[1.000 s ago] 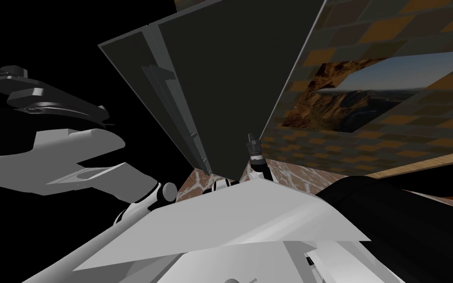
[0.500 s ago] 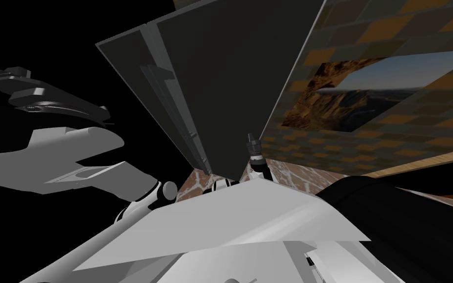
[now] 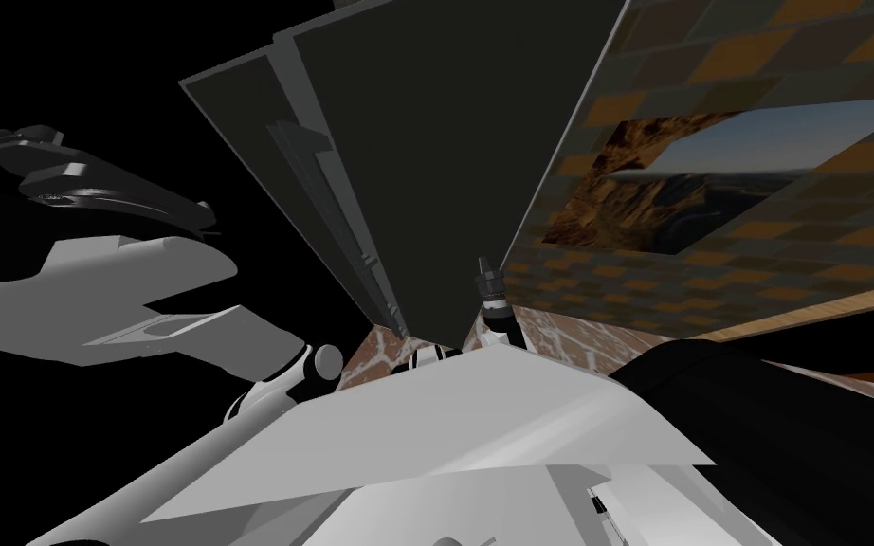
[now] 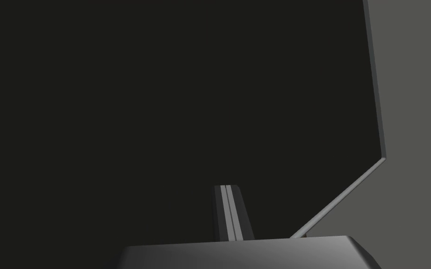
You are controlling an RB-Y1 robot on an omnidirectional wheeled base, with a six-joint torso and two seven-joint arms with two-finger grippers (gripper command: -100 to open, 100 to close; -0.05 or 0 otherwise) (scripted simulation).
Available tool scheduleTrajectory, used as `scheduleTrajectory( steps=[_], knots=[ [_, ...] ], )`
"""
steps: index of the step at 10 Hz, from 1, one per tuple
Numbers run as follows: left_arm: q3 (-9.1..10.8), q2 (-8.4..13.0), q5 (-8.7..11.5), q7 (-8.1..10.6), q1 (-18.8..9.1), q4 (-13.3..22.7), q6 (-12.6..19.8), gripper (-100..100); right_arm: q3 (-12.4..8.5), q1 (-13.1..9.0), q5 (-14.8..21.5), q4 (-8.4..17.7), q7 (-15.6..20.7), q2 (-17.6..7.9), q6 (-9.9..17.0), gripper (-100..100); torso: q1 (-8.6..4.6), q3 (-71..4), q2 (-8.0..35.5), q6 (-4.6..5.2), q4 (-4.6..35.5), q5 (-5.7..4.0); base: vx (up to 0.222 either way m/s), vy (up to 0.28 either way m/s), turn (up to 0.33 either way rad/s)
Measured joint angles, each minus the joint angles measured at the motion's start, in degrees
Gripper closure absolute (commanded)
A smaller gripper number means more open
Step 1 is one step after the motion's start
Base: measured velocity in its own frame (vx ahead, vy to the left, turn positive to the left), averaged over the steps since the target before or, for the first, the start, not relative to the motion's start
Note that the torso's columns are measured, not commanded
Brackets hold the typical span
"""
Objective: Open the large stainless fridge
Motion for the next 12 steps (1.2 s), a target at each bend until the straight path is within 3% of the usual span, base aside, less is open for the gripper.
scheduleTrajectory(
  steps=[12],
  knots=[
    [-1.02,0.7,-2.2,6.99,-16.2,5.8,17.6,-100,0.3,0.0,0.1,0.0,0.0,-0.1,-0.1,0,0.13,0.1,0.1,-0.02,0.0,0.05,-0.003,-0.003,-0.038]
  ],
)
